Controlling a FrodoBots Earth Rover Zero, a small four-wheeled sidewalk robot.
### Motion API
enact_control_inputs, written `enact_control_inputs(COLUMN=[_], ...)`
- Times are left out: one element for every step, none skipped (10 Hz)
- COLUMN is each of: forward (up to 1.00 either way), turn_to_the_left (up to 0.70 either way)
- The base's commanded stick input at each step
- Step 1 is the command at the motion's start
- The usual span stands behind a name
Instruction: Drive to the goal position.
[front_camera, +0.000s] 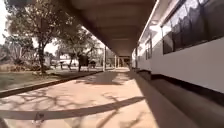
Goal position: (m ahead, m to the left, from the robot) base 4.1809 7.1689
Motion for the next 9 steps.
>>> enact_control_inputs(forward=[0.7,0.7,0.7,0.7,0.7,0.7,0.7,0.7,0.7], turn_to_the_left=[0.0,0.0,0.0,0.0,-0.01,-0.06,-0.31,-0.35,-0.35])
